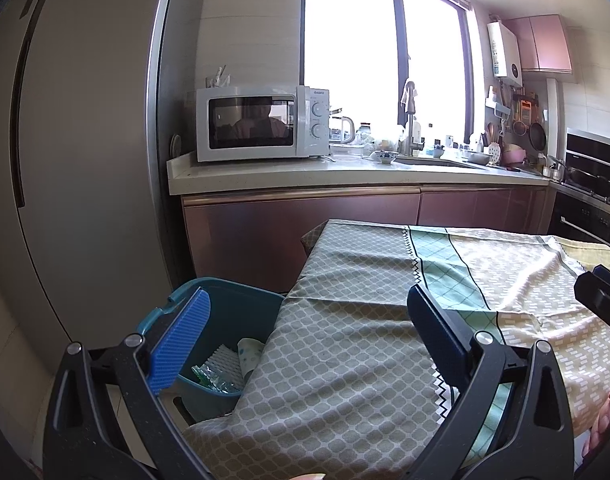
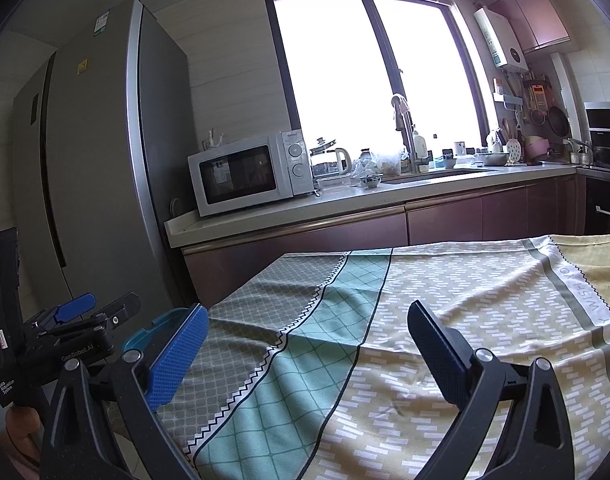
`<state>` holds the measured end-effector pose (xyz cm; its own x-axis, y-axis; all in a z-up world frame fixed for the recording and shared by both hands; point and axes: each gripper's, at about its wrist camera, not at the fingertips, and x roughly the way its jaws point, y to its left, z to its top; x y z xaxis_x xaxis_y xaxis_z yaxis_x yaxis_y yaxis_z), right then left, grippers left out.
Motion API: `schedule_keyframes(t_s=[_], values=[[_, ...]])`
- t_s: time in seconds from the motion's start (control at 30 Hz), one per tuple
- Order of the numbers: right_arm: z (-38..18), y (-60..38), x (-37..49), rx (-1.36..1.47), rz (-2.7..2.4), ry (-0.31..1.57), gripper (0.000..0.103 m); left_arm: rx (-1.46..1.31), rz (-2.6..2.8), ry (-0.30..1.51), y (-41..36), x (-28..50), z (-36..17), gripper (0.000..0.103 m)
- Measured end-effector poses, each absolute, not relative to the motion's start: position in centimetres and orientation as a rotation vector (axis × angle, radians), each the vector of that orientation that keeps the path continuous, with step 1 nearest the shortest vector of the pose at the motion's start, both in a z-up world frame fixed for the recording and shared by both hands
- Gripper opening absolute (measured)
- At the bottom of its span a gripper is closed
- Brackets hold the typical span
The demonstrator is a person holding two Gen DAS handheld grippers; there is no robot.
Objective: Collect trash
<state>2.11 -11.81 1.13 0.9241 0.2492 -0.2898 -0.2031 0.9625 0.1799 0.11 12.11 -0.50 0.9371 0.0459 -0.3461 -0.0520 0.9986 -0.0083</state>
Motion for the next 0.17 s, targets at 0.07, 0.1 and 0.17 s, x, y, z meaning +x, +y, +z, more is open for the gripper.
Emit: schedule_keyframes(t_s=[0.07, 0.1, 0.17], values=[[1.0, -12.2, 2.4, 0.148, 0.225, 0.324, 0.096, -0.020, 0.036, 0.388, 11.8, 1.1, -0.6, 0.097], [0.9, -12.5, 2.6, 0.148, 0.220, 0.328, 0.096, -0.022, 0.025, 0.402, 11.7, 1.6, -0.6, 0.097], [0.9, -13.4, 3.0, 0.151, 0.207, 0.340, 0.096, -0.021, 0.002, 0.442, 11.3, 3.0, -0.7, 0.097]])
